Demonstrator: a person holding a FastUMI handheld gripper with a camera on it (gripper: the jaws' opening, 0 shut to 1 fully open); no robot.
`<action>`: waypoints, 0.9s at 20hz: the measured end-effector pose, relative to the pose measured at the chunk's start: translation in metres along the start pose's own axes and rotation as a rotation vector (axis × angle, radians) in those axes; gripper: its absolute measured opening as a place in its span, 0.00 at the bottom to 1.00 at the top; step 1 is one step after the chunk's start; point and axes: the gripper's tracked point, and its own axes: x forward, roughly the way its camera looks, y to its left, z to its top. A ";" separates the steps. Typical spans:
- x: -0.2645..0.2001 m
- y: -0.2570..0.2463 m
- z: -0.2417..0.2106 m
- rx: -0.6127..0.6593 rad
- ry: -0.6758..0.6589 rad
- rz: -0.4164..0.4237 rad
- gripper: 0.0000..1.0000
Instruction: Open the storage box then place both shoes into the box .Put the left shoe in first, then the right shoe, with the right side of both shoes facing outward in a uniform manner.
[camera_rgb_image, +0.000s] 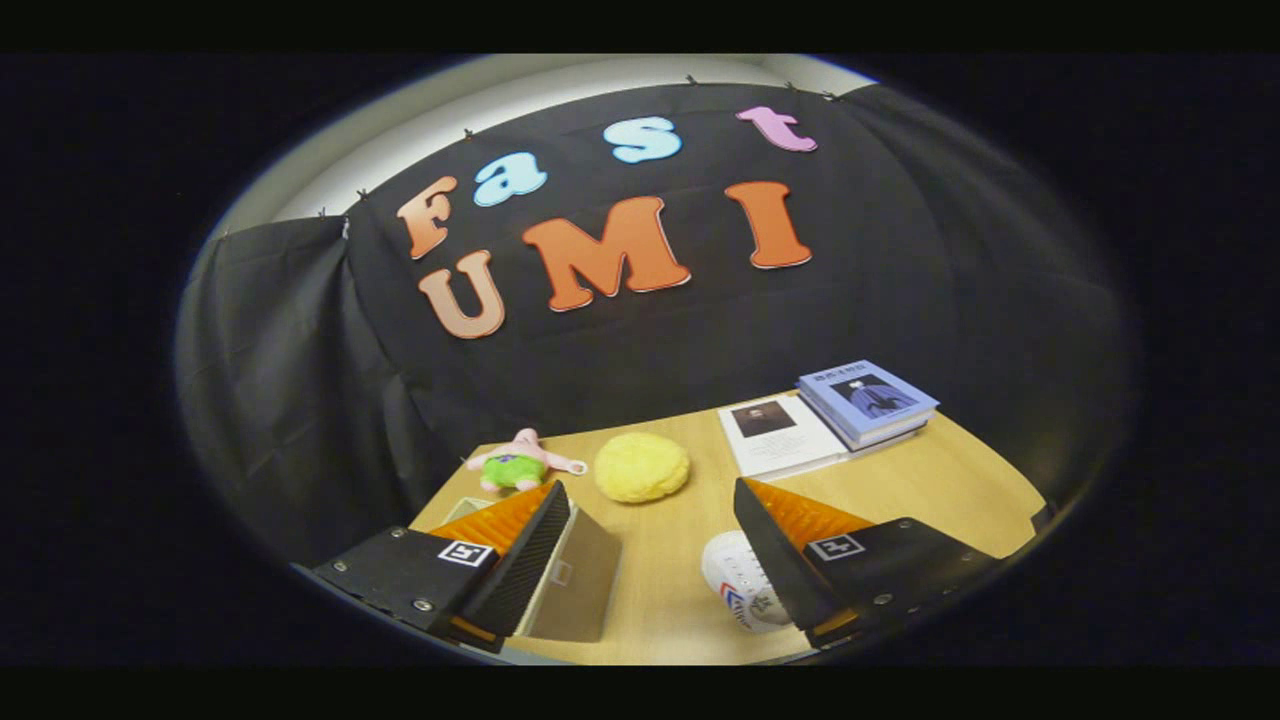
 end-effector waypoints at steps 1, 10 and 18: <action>0.001 -0.013 -0.009 -0.010 0.007 -0.027 0.98; 0.018 -0.083 -0.107 -0.091 0.192 -0.110 0.80; 0.038 -0.107 -0.199 -0.099 0.400 -0.105 0.56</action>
